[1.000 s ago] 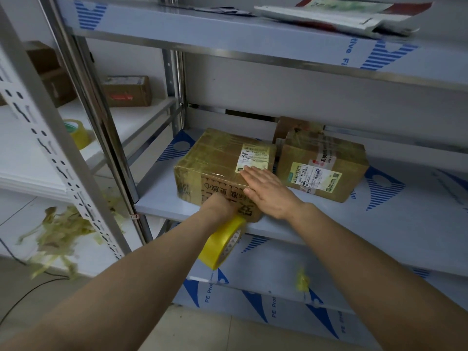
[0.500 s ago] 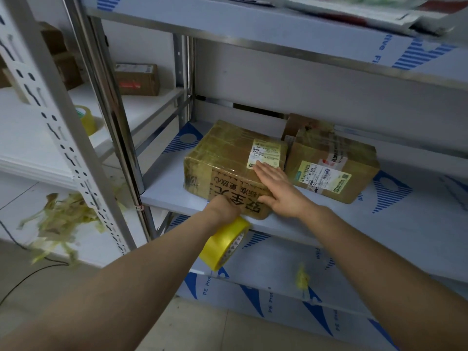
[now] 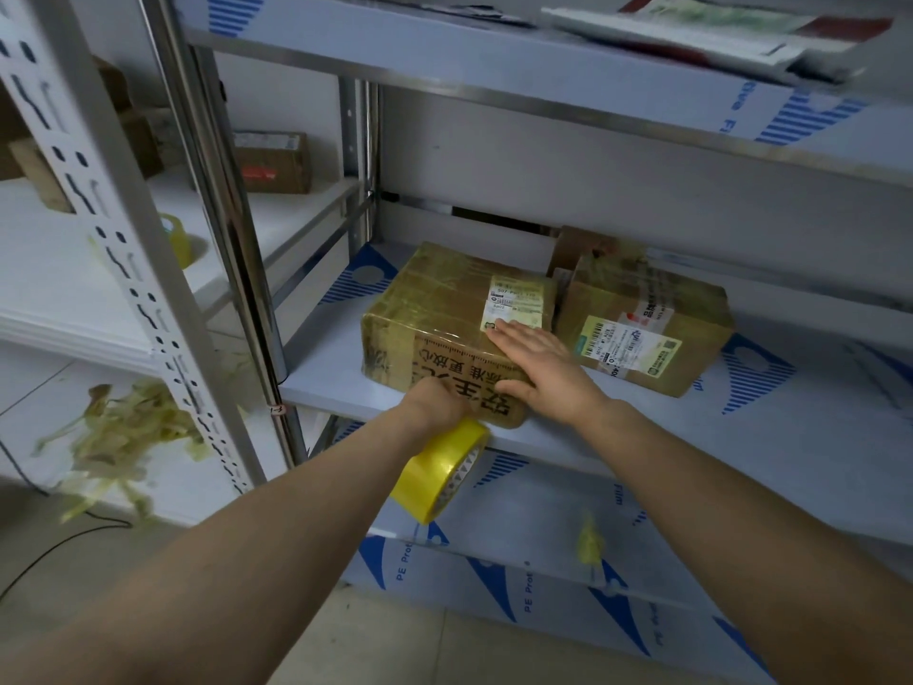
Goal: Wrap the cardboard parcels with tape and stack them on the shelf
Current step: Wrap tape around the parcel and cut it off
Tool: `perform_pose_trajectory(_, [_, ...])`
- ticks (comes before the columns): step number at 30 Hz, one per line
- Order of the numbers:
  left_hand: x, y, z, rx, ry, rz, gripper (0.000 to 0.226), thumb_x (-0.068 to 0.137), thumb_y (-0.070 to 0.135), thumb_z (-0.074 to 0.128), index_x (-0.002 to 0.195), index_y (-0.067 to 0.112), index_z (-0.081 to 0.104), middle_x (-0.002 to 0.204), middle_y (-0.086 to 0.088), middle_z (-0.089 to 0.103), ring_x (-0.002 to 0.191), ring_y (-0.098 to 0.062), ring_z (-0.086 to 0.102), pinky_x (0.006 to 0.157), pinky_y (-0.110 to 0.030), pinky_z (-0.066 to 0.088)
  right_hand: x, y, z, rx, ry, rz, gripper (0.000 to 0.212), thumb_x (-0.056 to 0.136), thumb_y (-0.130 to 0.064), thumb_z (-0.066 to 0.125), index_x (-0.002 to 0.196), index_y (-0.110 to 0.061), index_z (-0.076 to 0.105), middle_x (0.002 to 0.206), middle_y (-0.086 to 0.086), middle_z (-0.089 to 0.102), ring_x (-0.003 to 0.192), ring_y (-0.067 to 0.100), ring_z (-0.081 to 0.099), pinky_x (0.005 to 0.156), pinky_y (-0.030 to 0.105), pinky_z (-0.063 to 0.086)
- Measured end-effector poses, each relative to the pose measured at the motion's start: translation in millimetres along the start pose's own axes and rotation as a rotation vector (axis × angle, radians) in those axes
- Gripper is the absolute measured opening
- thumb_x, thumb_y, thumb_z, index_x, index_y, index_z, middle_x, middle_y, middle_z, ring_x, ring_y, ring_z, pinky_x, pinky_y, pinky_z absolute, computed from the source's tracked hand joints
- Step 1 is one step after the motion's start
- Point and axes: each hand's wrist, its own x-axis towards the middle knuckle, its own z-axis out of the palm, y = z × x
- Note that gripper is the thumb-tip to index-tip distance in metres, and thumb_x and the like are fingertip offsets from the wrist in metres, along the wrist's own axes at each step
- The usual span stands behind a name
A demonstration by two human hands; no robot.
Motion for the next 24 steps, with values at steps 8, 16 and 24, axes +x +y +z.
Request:
perform_pose_trajectory(8, [-2.3,1.0,0.0,0.026,-0.002,0.005,0.016,0.089,0.014,0.055,0.104,0.009,0.061,0.102,-0.008,0.058,0.104,-0.027,0.056,0.094,-0.034,0.048,3.1,-11.3,5.5,-0.173,0.093,0.079,0.078,0.089,-0.042,0.06,0.152,-0.025,0.017,0.16,-0.004,0.015,0.147,0.013,0.012,0.117,0.03,0.001])
perform_pose_trajectory(16, [-5.3,3.2,-2.9,-0.007,-0.009,0.014,0.006,0.09,0.01,0.055,0.093,0.014,0.056,0.098,-0.006,0.057,0.092,-0.022,0.052,0.082,-0.028,0.045,0.8,-14.6,-1.7,-0.127,0.05,0.085,0.064,0.097,-0.047,0.043,0.152,-0.025,0.017,0.16,-0.004,0.015,0.147,0.012,0.01,0.117,0.031,-0.005])
perform_pose_trajectory(24, [-2.9,4.2,-2.2,-0.058,-0.03,0.001,0.023,0.09,0.007,0.056,0.112,0.003,0.061,0.104,-0.006,0.059,0.104,-0.024,0.055,0.097,-0.034,0.046,2.5,-3.2,-9.6,-0.035,-0.217,0.064,0.097,0.088,-0.013,0.063,0.151,-0.027,-0.01,0.152,-0.012,-0.02,0.139,0.005,-0.019,0.108,0.025,-0.018])
